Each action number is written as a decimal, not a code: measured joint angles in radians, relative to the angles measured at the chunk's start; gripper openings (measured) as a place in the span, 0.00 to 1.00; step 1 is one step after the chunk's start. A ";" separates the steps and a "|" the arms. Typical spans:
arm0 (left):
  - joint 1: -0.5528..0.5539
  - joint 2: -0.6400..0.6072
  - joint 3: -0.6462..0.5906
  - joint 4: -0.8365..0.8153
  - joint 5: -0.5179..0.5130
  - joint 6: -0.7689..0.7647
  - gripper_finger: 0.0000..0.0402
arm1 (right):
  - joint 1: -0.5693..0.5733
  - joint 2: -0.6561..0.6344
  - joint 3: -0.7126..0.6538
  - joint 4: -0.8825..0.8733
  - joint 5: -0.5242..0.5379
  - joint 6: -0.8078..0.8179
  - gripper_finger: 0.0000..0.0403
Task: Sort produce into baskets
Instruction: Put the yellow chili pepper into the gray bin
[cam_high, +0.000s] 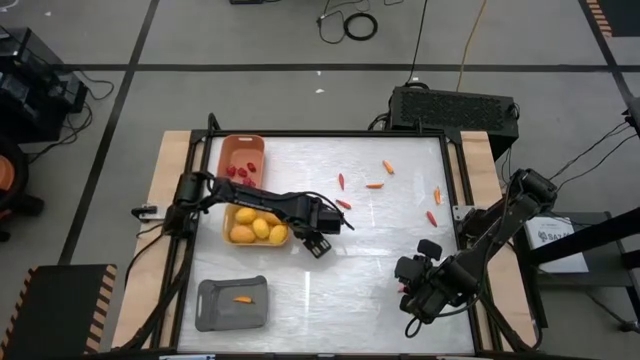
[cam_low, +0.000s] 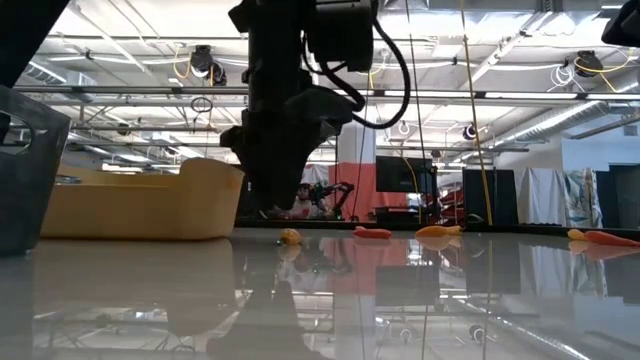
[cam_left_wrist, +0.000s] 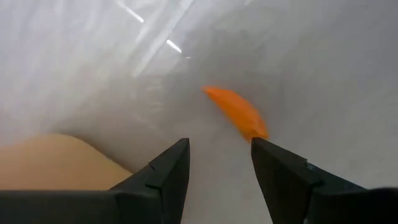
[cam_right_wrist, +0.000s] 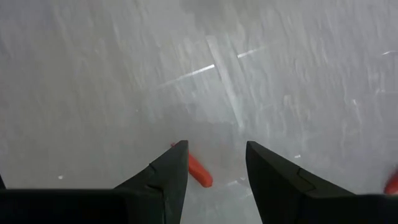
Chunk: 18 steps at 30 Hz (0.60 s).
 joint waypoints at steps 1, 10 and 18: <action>-0.006 0.000 0.000 0.006 0.000 -0.025 0.45 | 0.000 0.000 0.000 -0.001 0.000 0.002 0.38; -0.031 0.005 0.000 0.113 -0.065 -0.175 0.45 | 0.000 0.000 0.000 -0.009 0.047 -0.014 0.38; -0.054 0.005 0.000 0.168 0.010 0.139 0.45 | 0.000 0.000 -0.071 0.064 0.044 -0.009 0.38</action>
